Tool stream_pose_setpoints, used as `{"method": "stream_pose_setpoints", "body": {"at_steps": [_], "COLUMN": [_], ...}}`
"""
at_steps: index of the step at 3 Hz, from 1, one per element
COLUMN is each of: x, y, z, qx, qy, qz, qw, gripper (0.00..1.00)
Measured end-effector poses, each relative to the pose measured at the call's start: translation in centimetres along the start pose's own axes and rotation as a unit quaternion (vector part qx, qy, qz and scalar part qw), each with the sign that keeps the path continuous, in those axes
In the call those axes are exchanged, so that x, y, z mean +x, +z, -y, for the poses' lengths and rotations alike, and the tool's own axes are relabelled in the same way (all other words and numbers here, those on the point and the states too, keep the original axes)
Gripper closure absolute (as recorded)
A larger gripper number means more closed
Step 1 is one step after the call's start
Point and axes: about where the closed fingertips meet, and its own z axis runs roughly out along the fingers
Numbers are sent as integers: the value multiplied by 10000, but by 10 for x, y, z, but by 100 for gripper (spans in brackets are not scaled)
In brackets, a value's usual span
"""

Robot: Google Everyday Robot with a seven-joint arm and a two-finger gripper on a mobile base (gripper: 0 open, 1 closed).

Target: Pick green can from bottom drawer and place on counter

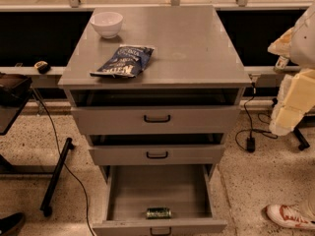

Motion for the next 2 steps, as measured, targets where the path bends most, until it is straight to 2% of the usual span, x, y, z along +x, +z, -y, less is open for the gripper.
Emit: {"method": "stream_pose_setpoints", "body": {"at_steps": [1, 2], "x": [0, 14], "y": [0, 49], "z": [0, -2], "qx": [0, -353], "qy": [0, 241], "qz": [0, 179], "qw": [10000, 9989], "gripper": [0, 0]}}
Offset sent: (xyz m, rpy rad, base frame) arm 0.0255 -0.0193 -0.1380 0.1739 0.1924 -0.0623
